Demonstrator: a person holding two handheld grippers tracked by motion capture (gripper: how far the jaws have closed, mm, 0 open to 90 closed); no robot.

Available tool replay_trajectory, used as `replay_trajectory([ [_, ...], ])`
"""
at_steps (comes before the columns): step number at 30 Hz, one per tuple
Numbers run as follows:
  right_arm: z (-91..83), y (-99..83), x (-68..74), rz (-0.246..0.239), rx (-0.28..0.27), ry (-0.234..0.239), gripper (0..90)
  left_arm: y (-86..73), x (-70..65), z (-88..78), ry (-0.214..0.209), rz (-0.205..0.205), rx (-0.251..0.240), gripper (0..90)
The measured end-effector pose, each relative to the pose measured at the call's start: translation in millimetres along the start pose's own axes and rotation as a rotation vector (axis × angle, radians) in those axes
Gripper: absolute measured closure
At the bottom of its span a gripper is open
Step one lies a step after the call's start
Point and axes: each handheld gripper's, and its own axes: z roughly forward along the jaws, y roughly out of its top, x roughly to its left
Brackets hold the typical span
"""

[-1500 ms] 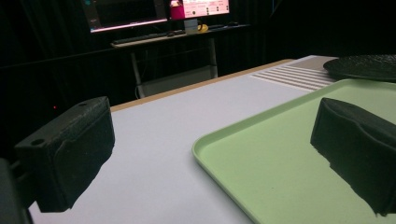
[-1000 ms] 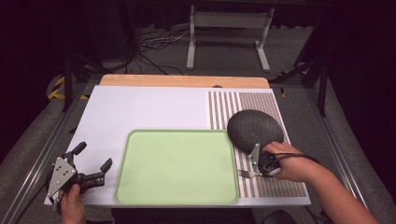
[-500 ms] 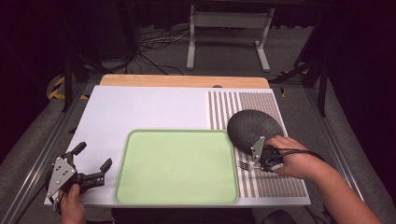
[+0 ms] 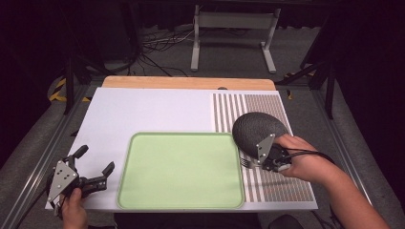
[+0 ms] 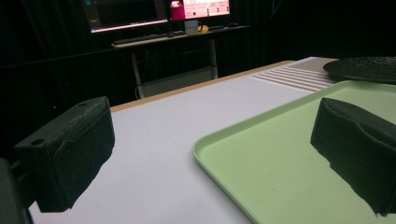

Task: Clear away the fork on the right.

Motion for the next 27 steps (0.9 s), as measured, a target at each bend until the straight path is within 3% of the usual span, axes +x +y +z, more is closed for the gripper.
replay_trajectory([
  [5, -5.4, 7.8, -1.8, -0.002, -0.033, -0.016, 84.8, 0.2, -0.2, -0.1, 0.001, 0.000, -0.002, 0.3],
  [11, -10.5, 29.8, -4.6, -0.021, -0.072, -0.025, 84.8, 0.1, -0.1, 0.0, -0.001, 0.000, -0.002, 0.3],
  [27, -10.0, 79.7, -7.6, -0.053, -0.110, -0.027, 84.8, 0.1, 0.7, -0.5, 0.001, -0.002, -0.005, 0.3],
])
